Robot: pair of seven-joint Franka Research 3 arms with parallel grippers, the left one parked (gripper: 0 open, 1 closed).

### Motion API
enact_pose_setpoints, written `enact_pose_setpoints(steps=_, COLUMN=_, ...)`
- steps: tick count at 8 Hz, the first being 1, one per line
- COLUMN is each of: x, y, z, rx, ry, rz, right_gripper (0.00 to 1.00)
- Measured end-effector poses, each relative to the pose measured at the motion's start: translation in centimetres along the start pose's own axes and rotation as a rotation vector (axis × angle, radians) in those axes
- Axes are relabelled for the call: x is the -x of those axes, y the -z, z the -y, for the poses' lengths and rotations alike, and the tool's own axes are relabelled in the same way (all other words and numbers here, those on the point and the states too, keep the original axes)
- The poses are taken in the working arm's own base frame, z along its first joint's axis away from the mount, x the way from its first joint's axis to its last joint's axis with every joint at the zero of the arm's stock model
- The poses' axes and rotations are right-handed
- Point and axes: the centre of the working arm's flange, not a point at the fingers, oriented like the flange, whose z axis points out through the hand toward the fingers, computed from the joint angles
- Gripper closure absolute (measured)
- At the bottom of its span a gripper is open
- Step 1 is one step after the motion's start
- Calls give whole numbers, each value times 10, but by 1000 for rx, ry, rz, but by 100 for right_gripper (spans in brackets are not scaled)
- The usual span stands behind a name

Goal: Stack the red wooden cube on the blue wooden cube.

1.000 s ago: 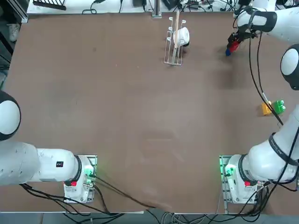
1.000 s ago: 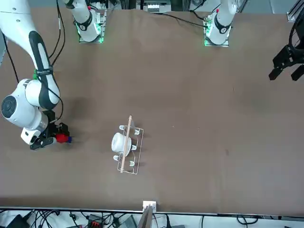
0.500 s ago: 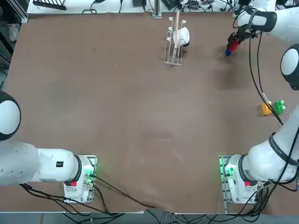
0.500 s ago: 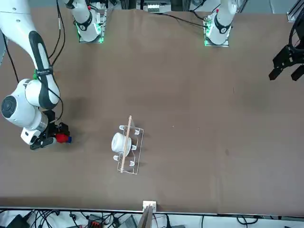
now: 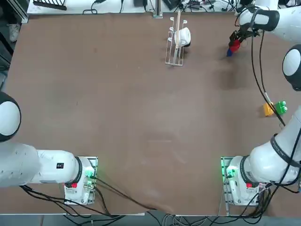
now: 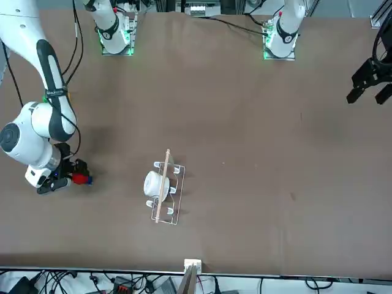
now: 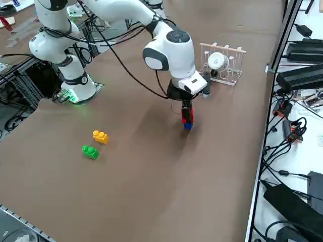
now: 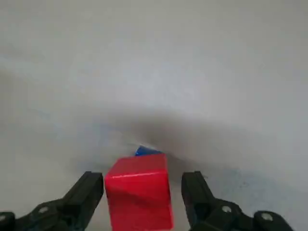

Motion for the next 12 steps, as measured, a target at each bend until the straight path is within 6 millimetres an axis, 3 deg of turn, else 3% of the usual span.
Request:
enact_pose_setpoints(steps=3, x=-7, y=49, z=6, rx=0, ry=11, rz=-16, right_gripper=0)
enact_pose_setpoints(steps=6, x=1, y=142, z=16, rx=-6, ry=22, rz=-14, right_gripper=0)
enact_pose_setpoints(steps=9, x=26, y=238, z=26, rx=-21, ry=17, rz=17, right_gripper=0)
enact_pose_setpoints(steps=12, x=39, y=316, z=39, rx=-48, ry=-130, rz=100, right_gripper=0)
